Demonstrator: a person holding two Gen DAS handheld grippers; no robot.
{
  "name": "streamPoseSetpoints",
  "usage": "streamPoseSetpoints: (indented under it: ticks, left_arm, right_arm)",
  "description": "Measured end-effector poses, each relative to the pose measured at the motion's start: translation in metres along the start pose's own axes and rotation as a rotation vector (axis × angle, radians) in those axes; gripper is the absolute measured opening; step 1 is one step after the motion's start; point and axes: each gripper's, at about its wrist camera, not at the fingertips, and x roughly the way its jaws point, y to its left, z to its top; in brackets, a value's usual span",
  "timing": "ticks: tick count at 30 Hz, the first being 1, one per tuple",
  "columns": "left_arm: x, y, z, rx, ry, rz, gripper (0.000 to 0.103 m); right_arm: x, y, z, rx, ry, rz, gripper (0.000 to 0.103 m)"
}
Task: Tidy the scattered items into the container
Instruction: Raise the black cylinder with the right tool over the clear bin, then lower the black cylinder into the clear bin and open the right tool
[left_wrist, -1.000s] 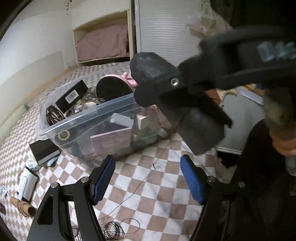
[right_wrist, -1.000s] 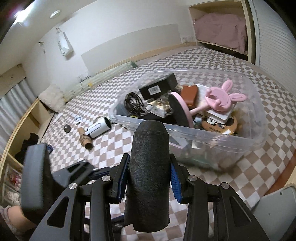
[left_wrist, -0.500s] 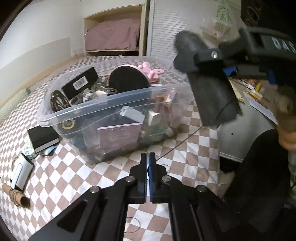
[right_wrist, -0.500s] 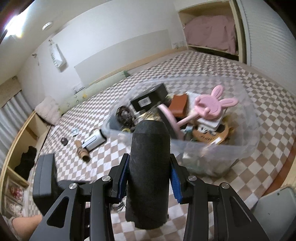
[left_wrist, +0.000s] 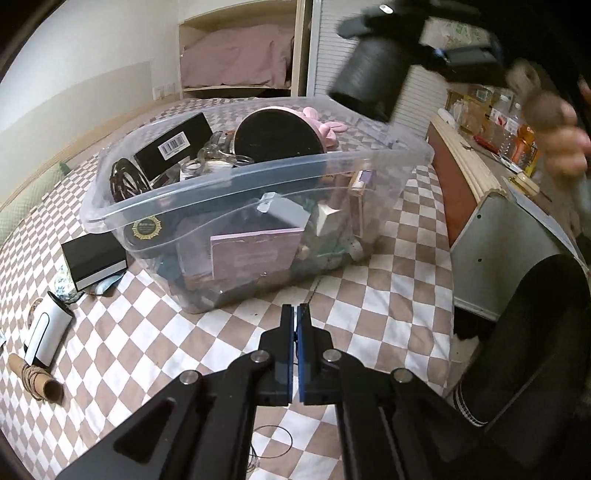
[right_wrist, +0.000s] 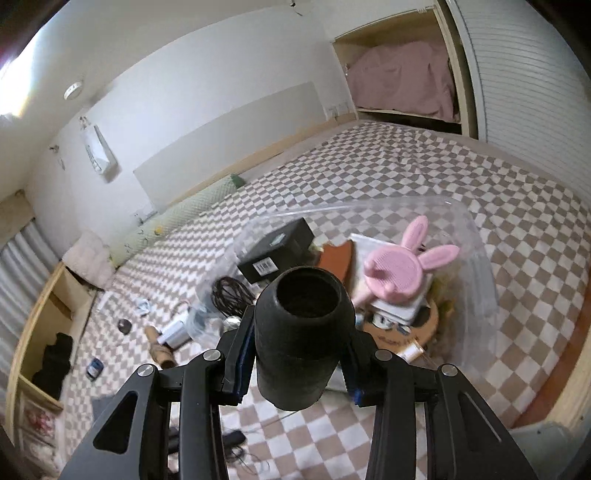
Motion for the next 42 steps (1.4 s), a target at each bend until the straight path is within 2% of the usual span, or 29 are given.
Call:
streamPoseSetpoints:
  ticks: [2, 5, 11, 16, 21, 26, 31, 37, 42]
  left_arm:
    - [0.002, 0.001, 0.000, -0.004, 0.006, -0.003, 0.002]
    - [0.005, 0.003, 0.000, -0.010, 0.016, 0.002, 0.001]
    - [0.012, 0.014, -0.005, -0.035, 0.045, 0.021, 0.001]
    - [0.023, 0.022, -0.013, -0.053, 0.101, 0.046, 0.001]
    - [0.038, 0.023, -0.030, -0.042, 0.176, 0.053, 0.001]
    - [0.037, 0.023, -0.041, -0.029, 0.200, 0.043, 0.001]
    - [0.028, 0.027, -0.037, -0.059, 0.169, 0.027, 0.001]
    - [0.016, 0.025, -0.026, -0.066, 0.113, 0.014, 0.001]
    - [0.013, 0.023, -0.023, -0.058, 0.100, 0.012, 0.001]
  right_arm:
    - [0.003, 0.001, 0.008, -0.001, -0.007, 0.005, 0.041]
    - [0.005, 0.001, 0.020, -0.026, -0.032, -0.043, 0.041]
    - [0.018, -0.017, 0.048, 0.010, -0.045, -0.094, 0.041]
    - [0.032, -0.032, 0.062, 0.062, -0.054, -0.119, 0.041]
    - [0.043, -0.041, 0.066, 0.068, -0.062, -0.182, 0.041]
    - [0.057, -0.051, 0.049, 0.041, 0.041, -0.207, 0.041]
    - [0.072, -0.062, 0.023, 0.035, 0.164, -0.214, 0.041]
    - [0.079, -0.078, 0.015, 0.081, 0.202, -0.285, 0.041]
    - [0.081, -0.084, 0.019, 0.088, 0.194, -0.284, 0.041]
